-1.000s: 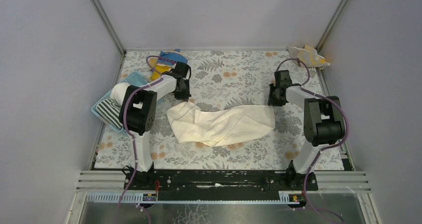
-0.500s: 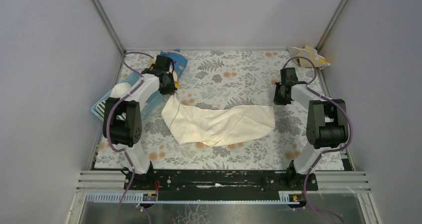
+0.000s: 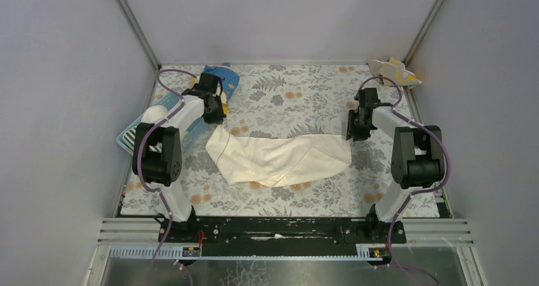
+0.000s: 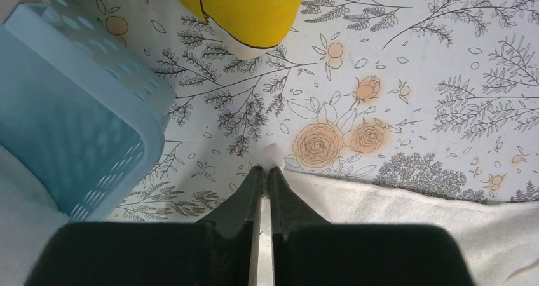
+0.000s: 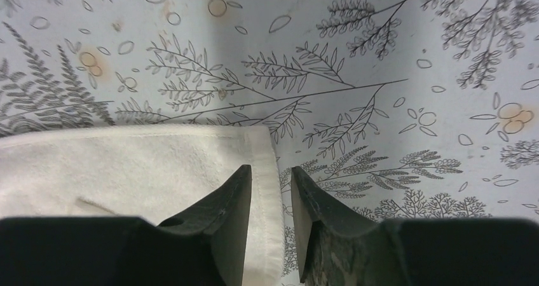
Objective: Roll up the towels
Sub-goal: Flatten out the towel at the center of the board.
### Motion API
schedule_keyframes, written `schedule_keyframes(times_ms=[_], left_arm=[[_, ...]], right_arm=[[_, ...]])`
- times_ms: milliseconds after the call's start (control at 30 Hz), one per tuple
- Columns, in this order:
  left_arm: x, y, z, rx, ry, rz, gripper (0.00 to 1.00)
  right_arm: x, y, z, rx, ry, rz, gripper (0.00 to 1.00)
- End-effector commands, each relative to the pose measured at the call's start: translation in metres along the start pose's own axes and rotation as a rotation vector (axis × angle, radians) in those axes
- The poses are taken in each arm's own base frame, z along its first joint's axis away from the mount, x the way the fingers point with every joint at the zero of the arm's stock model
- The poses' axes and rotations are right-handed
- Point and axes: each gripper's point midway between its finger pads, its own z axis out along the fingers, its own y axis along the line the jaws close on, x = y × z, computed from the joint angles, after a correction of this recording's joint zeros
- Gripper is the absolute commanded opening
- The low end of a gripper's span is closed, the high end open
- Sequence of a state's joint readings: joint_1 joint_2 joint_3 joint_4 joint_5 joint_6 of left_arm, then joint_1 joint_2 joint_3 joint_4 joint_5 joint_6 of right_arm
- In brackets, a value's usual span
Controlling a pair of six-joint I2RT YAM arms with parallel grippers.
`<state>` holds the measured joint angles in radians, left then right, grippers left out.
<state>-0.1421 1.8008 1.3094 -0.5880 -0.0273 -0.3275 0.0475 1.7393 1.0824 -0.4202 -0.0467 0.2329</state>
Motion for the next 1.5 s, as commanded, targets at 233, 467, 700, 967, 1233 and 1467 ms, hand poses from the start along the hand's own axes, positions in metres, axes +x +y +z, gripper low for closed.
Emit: schedule_keyframes(times_ms=[233, 467, 700, 967, 1233, 1467], left_arm=[[-0.002, 0.01, -0.003, -0.057, -0.017, -0.006, 0.0], [0.008, 0.022, -0.001, -0.116, 0.013, -0.005, 0.0], [0.014, 0.025, 0.003, -0.127, 0.034, -0.008, 0.0], [0.024, 0.031, 0.005, -0.15, 0.062, -0.001, 0.0], [0.039, 0.033, 0.015, -0.153, 0.122, 0.0, 0.0], [0.045, 0.034, 0.019, -0.156, 0.142, -0.004, 0.0]], right_arm=[[-0.004, 0.015, 0.008, -0.071, 0.061, -0.04, 0.42], [-0.002, 0.009, 0.016, -0.04, 0.083, -0.047, 0.44], [0.016, 0.006, 0.026, 0.013, 0.163, -0.094, 0.43], [0.036, -0.013, 0.034, 0.148, 0.235, -0.124, 0.24], [0.003, -0.034, 0.026, 0.268, 0.13, -0.115, 0.01], [-0.008, -0.066, 0.023, 0.371, 0.083, -0.066, 0.0]])
